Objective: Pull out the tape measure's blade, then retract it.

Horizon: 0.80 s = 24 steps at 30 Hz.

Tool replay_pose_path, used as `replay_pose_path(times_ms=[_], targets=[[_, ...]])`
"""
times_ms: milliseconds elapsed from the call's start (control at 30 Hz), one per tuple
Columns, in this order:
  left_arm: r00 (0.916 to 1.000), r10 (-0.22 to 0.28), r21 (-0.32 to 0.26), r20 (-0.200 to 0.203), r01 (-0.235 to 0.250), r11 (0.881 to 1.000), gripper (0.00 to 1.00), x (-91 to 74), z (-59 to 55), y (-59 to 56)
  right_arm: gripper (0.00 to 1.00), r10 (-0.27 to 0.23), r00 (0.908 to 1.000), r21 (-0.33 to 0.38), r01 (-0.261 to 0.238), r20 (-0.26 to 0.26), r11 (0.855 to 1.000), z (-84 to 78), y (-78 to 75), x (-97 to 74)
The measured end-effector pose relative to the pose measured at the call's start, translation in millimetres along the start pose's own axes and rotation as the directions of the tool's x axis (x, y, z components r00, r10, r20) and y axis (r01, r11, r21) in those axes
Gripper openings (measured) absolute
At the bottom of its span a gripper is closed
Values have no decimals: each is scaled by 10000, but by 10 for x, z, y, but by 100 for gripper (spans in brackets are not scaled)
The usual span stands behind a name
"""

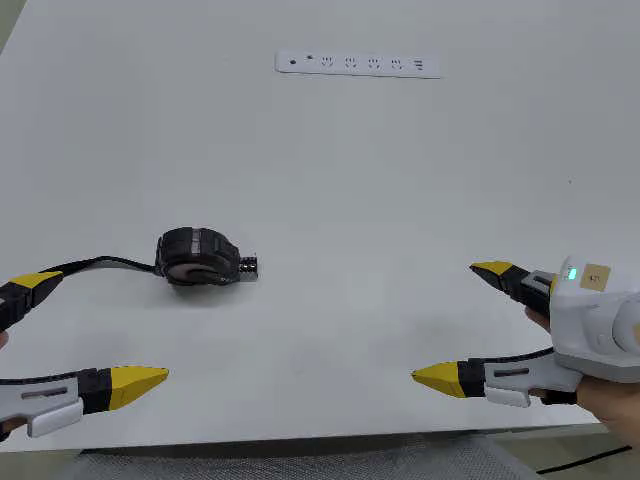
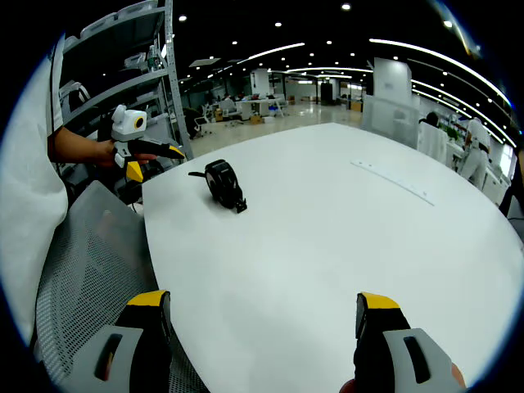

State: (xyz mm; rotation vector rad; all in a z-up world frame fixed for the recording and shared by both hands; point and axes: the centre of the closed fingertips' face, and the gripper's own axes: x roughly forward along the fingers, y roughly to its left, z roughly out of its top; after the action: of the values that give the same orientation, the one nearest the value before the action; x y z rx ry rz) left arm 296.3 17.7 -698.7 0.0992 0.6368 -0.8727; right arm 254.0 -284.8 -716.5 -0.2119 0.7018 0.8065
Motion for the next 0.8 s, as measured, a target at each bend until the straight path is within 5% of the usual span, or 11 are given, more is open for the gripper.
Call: replay_pose_path(times_ms=[633, 800], targets=[[9998, 69, -55, -173, -70, 10000, 99, 30, -52, 22, 93, -145, 9997, -71, 147, 185, 9999, 42, -51, 39], [9999, 11, 33, -133, -10, 10000, 98, 49, -28, 31, 93, 173, 9998, 30, -173, 59, 9998, 26, -13, 86]])
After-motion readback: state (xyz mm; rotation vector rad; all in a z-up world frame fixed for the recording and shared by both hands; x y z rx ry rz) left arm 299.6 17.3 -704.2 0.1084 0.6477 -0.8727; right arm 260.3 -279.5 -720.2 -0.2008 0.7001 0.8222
